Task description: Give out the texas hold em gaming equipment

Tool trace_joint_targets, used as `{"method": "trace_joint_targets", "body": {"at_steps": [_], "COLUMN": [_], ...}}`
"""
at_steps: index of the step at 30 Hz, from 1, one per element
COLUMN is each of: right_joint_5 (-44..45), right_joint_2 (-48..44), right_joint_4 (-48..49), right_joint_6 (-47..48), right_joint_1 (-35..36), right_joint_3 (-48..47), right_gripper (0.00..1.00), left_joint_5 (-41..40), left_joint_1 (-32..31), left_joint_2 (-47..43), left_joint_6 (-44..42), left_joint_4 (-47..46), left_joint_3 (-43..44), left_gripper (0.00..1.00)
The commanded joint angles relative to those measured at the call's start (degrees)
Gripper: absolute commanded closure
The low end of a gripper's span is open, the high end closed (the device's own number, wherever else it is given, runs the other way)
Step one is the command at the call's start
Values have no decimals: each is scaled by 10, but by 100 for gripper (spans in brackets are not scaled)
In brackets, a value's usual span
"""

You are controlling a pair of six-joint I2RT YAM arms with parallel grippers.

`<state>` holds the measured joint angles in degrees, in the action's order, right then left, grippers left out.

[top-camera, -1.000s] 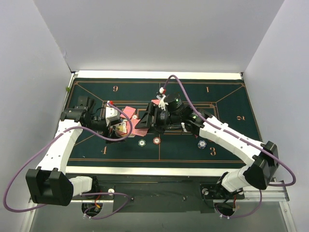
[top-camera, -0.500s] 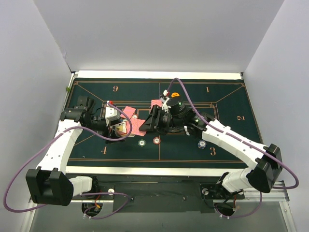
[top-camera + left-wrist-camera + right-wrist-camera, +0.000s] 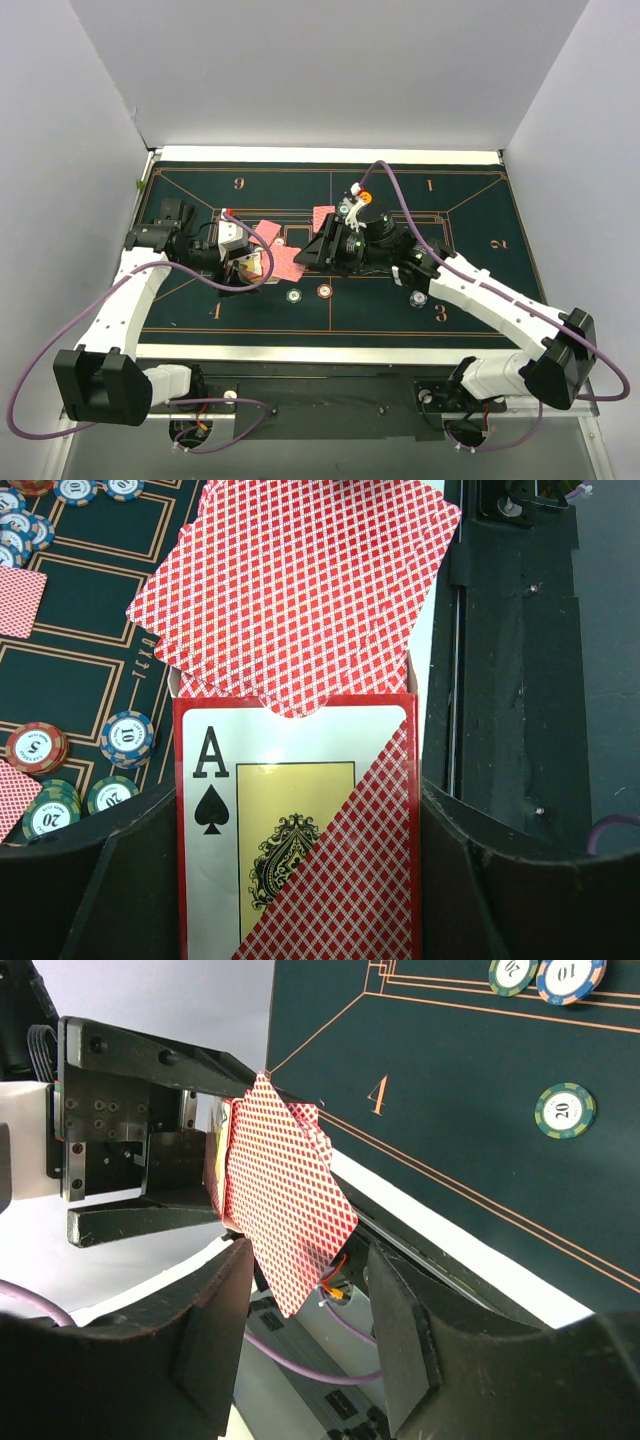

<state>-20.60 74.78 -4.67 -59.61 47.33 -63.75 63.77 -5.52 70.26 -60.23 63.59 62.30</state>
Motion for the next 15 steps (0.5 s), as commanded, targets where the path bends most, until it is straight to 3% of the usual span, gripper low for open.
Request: {"method": "trace_joint_targets", "body": {"at_steps": [1, 10, 15], "right_joint_5": [14, 10, 14], "right_joint_2": [5, 29, 26], "right_joint_4": [40, 70, 70], "right_joint_6": [-9, -20, -23], "right_joint_1": [-1, 6, 4], "right_joint_3": [-1, -6, 5], "right_gripper": [54, 57, 64], "left_joint_5": [44, 42, 42], "left_joint_1": [2, 3, 2], "left_joint_2": [-12, -13, -14], "left_joint_6": [-5, -6, -4], "left_joint_4": [3, 4, 4], "left_joint_3": [33, 35, 37], "left_gripper": [100, 100, 100]}}
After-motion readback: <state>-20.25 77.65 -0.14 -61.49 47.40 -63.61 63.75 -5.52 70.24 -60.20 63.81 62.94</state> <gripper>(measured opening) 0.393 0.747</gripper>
